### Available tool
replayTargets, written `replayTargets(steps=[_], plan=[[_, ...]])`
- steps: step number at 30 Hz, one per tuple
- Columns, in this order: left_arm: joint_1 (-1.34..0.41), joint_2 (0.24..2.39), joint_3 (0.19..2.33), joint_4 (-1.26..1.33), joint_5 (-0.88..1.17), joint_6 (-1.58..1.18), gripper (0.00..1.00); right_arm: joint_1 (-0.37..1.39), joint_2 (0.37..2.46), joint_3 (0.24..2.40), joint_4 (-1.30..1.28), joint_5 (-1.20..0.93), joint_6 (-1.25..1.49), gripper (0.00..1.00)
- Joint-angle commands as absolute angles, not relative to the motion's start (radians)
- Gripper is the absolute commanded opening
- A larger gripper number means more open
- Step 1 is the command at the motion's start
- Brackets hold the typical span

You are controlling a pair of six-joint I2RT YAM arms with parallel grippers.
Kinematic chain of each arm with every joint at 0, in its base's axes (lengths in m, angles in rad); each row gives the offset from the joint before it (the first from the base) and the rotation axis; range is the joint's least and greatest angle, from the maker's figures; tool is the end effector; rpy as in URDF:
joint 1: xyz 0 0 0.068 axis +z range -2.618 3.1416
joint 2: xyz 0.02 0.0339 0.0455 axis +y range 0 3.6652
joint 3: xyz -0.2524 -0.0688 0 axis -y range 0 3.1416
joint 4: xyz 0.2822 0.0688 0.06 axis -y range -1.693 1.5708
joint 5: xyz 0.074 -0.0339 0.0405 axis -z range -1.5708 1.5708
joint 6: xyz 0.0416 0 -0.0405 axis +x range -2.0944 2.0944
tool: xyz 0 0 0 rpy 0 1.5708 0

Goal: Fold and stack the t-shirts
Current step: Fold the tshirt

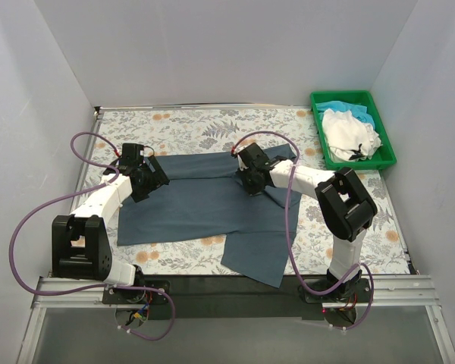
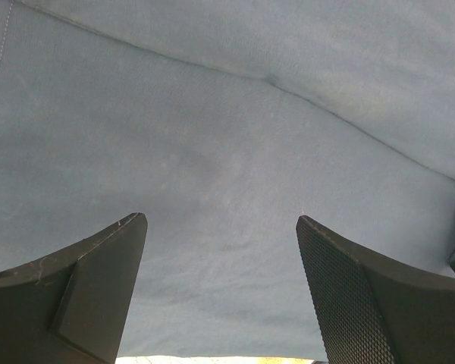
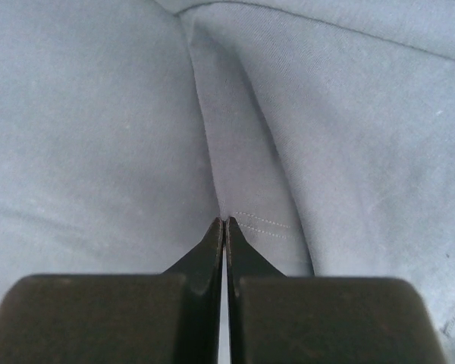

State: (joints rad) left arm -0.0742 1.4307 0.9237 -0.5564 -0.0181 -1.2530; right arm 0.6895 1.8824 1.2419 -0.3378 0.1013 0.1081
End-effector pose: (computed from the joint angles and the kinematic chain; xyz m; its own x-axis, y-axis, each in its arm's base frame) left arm 0.3159 -0.0227 0.1778 -0.3344 -0.9275 -0.1669 -0.8075 0.3733 -0.4566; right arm 0.3298 0.2664 0.1375 -0.6999 -0.4379 -0.5642 -0.5168 0.8558 -0.0232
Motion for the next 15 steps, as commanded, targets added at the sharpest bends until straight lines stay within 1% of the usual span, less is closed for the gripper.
replayTargets(steps=[1,9,15], plan=[[-0.078,1.396,0.93,-0.552,-0.02,-1.241,0.74,0.696,1.821,1.33,-0.443,0.083,0.115,0.01],[-0.078,1.407,0.943,-0.568,-0.026,-1.235,0.74,0.698,1.868,1.446,-0.6,0.025,0.169,0.01],[-0.078,1.414,0.946,-0.58,-0.026,-1.229,0.74,0.696,1.911,1.506,-0.658,-0.038,0.212,0.01]])
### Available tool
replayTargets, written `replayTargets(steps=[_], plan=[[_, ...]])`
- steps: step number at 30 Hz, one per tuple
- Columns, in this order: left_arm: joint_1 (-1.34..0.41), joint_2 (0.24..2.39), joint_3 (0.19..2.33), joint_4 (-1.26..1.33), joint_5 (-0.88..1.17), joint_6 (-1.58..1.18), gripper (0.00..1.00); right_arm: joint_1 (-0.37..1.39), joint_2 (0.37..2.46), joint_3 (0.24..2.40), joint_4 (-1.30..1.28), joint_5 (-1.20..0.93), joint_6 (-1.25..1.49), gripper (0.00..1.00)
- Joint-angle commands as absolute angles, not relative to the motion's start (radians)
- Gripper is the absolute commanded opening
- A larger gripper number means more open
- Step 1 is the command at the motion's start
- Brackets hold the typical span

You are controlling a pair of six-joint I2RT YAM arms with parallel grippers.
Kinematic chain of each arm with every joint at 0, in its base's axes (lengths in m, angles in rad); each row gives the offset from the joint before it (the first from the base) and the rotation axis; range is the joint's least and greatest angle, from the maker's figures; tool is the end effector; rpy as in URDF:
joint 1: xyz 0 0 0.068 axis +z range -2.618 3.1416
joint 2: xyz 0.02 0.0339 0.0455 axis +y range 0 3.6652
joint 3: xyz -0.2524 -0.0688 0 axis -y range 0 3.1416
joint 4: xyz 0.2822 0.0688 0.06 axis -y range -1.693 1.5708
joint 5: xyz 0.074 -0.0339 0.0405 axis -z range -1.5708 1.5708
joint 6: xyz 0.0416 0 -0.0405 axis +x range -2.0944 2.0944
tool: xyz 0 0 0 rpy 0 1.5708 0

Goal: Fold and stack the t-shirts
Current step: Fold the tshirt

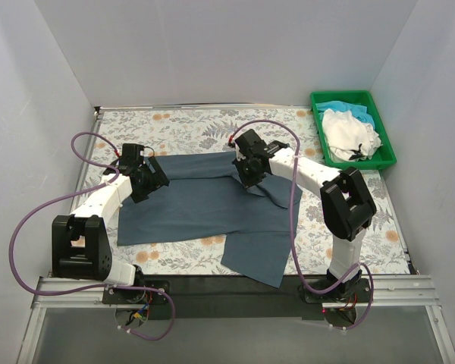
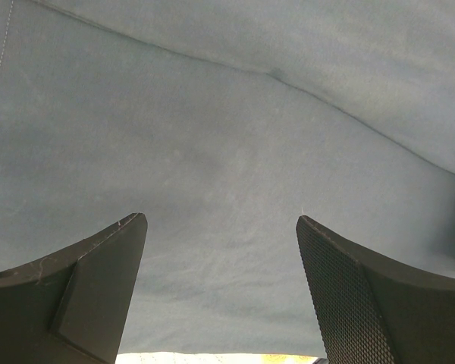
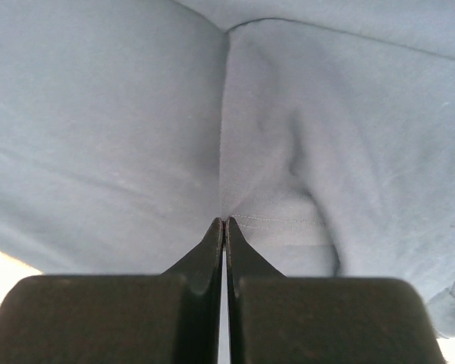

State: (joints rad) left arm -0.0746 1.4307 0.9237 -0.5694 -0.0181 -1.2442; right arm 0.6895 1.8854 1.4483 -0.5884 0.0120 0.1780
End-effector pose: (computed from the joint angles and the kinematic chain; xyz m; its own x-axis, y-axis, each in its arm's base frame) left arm 0.3146 -0.0228 0.1771 -0.3441 -0.9239 -0.1673 -0.8102 0.3822 -0.4443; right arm 0.3391 0.2790 0.1896 -0.7610 -0.3980 -0.5123 -0.5045 0.8595 0.0817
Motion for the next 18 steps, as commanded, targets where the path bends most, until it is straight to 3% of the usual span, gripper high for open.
replayTargets(steps=[1,15,18], plan=[[-0.078,1.416,0.95,-0.583,-0.026,-1.226,0.74,0.696,1.917,1.52,-0.672,-0.046,0.216,0.01],[-0.078,1.43,0.953,-0.591,-0.02,-1.223,0.74,0.696,1.976,1.595,-0.802,-0.117,0.203,0.02],[-0.078,1.428,0.953,-0.589,-0.023,-1.224,0.74,0.696,1.973,1.618,-0.818,-0.123,0.193,0.08]])
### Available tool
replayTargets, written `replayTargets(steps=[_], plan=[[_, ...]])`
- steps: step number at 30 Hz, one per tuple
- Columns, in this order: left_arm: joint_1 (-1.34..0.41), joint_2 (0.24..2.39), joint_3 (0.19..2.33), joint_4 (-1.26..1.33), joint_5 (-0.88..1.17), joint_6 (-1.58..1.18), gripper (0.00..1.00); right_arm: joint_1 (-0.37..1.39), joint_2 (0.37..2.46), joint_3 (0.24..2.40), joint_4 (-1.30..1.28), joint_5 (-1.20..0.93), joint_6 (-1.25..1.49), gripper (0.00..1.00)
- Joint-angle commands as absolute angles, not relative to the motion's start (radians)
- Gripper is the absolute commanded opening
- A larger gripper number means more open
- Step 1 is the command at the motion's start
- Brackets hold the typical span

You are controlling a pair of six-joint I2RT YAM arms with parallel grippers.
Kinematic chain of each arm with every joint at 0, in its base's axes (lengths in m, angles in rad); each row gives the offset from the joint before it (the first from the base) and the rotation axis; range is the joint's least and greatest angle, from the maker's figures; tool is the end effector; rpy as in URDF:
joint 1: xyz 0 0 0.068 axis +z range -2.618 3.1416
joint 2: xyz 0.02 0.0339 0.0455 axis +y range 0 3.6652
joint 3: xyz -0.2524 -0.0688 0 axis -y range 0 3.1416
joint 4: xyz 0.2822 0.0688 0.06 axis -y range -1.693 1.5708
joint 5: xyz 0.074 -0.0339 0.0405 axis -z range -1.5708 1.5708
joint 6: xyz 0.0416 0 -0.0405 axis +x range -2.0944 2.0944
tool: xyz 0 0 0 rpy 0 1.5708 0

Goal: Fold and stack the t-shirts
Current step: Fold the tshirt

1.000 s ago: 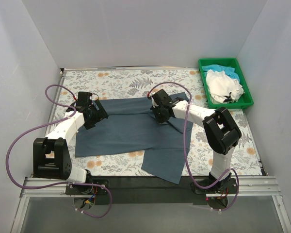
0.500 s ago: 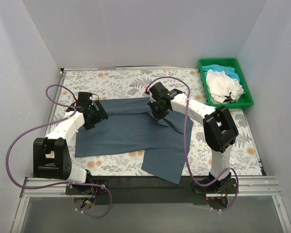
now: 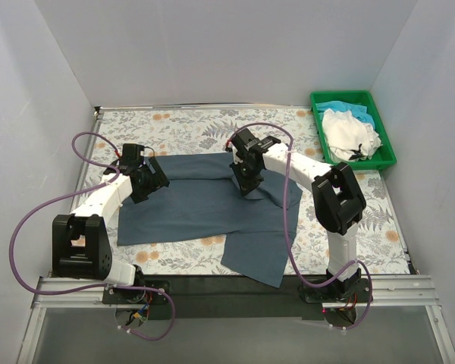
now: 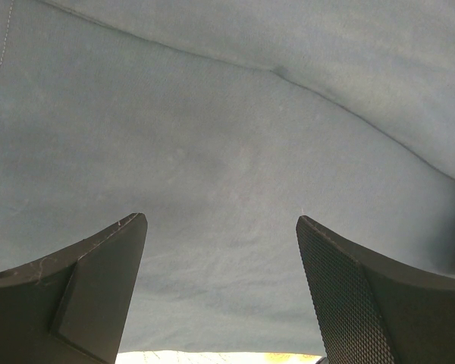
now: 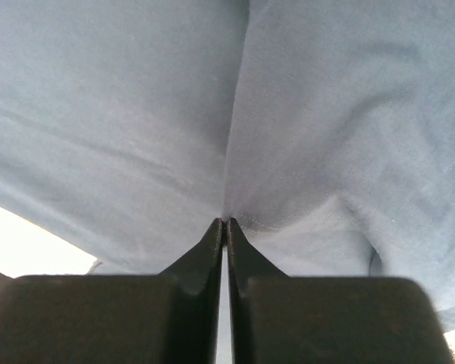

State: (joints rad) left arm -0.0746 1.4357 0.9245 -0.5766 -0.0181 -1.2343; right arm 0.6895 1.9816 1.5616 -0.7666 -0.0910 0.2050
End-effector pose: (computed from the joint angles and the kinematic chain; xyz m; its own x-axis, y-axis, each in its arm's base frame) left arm 0.3143 -0.0227 0.1755 -0.3540 -0.9199 -0.1685 -0.8118 0.3917 -0.4331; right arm 0.3419 0.2868 0.1776 -0.8347 -0.4254 -0.3498 -0.5004 0.8511 0.1588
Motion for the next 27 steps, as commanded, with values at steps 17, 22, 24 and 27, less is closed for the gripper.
replayTargets(steps=[17,22,24,27], plan=[[-0.148,1.436,1.003,-0.594,0.113,-1.253,0.74,0.51,1.747,1.389,-0.711,-0.089,0.206,0.36],[-0.291,1.489,1.071,-0.562,0.184,-1.347,0.74,0.352,1.607,1.163,-0.579,-0.171,0.28,0.34],[-0.385,1.52,1.092,-0.534,0.187,-1.39,0.74,0.286,1.55,1.103,-0.496,-0.227,0.308,0.34],[-0.497,1.607,1.149,-0.505,0.19,-1.443,0.7,0.223,1.484,0.994,-0.396,-0.28,0.362,0.33]])
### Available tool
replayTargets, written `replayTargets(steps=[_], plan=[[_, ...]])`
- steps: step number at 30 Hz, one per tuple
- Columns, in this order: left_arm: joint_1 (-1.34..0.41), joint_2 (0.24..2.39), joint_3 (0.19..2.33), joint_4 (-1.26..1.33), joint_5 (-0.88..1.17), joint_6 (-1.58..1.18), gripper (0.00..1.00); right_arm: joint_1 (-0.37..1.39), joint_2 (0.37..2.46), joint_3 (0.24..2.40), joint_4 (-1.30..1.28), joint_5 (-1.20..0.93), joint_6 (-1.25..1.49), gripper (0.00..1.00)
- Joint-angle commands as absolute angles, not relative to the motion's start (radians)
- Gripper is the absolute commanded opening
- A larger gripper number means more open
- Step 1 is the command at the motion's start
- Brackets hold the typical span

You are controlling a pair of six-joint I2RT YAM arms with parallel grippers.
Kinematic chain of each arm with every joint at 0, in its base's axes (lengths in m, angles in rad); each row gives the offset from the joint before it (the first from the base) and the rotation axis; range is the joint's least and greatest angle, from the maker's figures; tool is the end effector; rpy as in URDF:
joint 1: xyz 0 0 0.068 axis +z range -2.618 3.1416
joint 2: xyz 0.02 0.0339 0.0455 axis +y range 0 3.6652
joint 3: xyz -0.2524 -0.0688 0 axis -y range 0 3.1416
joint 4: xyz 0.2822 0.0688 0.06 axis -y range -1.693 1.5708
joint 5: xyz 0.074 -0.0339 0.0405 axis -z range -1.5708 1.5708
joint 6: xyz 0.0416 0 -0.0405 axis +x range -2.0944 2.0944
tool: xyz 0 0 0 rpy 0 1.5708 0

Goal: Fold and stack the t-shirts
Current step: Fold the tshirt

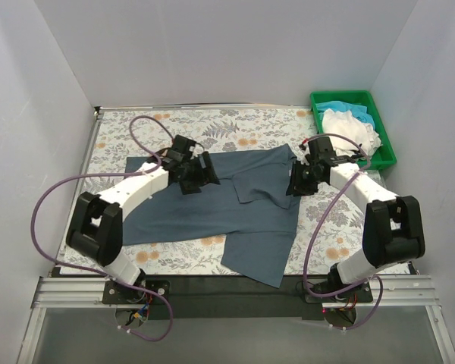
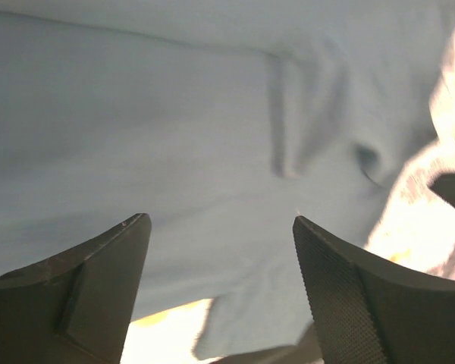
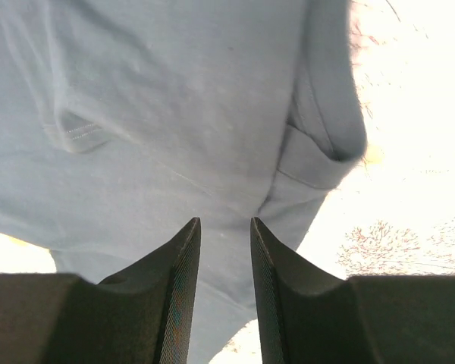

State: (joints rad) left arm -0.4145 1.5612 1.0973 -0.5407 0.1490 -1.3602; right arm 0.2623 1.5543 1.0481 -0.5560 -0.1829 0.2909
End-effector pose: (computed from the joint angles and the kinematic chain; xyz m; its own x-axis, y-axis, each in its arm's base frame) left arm 0.3257 -0.1501 0.1961 -0.6222 -0.7828 0.0104 -0.6569 0.5149 -0.5508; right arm 0.3338 0.0975 0.1812 -0.9058 0.0488 -0.4209 -0.0843 0.9527 0.2919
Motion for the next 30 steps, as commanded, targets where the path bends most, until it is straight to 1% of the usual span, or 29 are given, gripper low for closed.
replayTargets(steps=[1,3,4,5,7,10,11,13,20,22,23,25,30], plan=[[-0.521,1.627,1.167,-0.499,0.189,-1.456,0.69,0.213,1.471,0.958,-0.379,-0.291,0.371,0.33],[-0.589,1.689,1.183,-0.465,0.184,-1.479,0.66,0.199,1.453,0.931,-0.345,-0.301,0.391,0.33],[-0.609,1.713,1.192,-0.459,0.169,-1.495,0.61,0.196,1.437,0.922,-0.336,-0.301,0.394,0.33],[-0.642,1.751,1.212,-0.447,0.164,-1.502,0.59,0.193,1.431,0.896,-0.328,-0.301,0.4,0.33],[-0.664,1.793,1.235,-0.442,0.16,-1.508,0.56,0.178,1.421,0.871,-0.307,-0.317,0.41,0.33],[-0.686,1.848,1.267,-0.439,0.13,-1.52,0.47,0.164,1.407,0.827,-0.279,-0.333,0.414,0.33],[-0.689,1.858,1.27,-0.431,0.126,-1.526,0.42,0.163,1.404,0.818,-0.273,-0.339,0.416,0.33],[-0.693,1.881,1.282,-0.428,0.12,-1.526,0.38,0.158,1.401,0.793,-0.262,-0.348,0.416,0.32],[-0.706,1.928,1.318,-0.428,0.087,-1.514,0.33,0.153,1.402,0.758,-0.229,-0.362,0.417,0.32],[-0.706,1.943,1.328,-0.428,0.086,-1.511,0.31,0.152,1.405,0.756,-0.225,-0.365,0.416,0.31],[-0.707,1.948,1.333,-0.429,0.087,-1.508,0.27,0.152,1.407,0.756,-0.225,-0.364,0.414,0.31],[-0.71,1.957,1.344,-0.433,0.087,-1.506,0.26,0.149,1.41,0.756,-0.225,-0.365,0.413,0.31],[-0.719,1.974,1.356,-0.466,0.075,-1.505,0.27,0.141,1.414,0.755,-0.224,-0.368,0.407,0.31]])
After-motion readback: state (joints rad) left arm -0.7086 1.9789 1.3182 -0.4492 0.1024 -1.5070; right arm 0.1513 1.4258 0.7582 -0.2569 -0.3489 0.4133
